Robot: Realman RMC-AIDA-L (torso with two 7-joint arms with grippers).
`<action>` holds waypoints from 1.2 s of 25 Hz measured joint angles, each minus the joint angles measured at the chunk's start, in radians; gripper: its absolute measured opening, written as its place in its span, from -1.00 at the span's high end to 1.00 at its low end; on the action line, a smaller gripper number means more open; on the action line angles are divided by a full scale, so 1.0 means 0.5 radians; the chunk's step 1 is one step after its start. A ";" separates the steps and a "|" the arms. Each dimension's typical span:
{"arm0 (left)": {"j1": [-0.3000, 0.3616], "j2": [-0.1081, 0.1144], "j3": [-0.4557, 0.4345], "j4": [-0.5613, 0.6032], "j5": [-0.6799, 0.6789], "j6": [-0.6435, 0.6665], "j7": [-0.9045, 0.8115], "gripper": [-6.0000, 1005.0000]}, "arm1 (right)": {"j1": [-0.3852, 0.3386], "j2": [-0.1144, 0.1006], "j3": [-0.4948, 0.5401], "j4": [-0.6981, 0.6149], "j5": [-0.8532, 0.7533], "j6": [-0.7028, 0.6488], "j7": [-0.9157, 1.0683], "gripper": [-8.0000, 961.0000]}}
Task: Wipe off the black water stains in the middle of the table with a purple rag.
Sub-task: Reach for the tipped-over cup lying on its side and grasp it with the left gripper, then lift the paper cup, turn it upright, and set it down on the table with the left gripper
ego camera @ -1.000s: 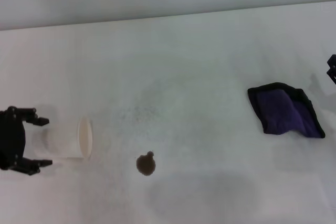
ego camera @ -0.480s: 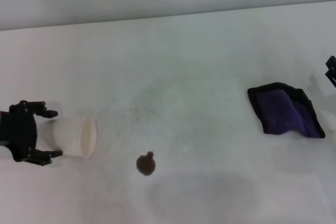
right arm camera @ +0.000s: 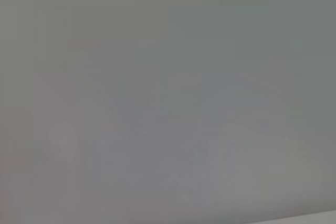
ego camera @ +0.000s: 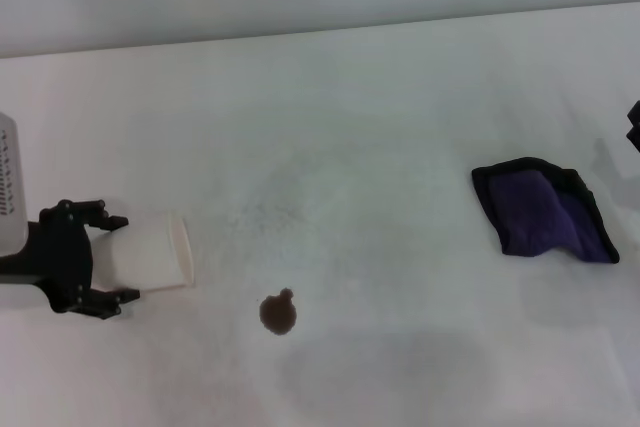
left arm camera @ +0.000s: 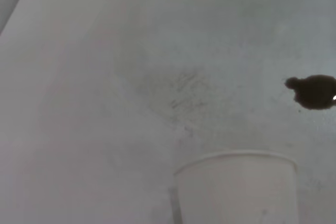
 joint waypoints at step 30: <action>0.092 -0.131 -0.217 -0.548 -1.294 0.259 0.494 -0.25 | -0.014 -0.003 -0.024 -0.202 -0.001 -0.011 -0.006 -0.81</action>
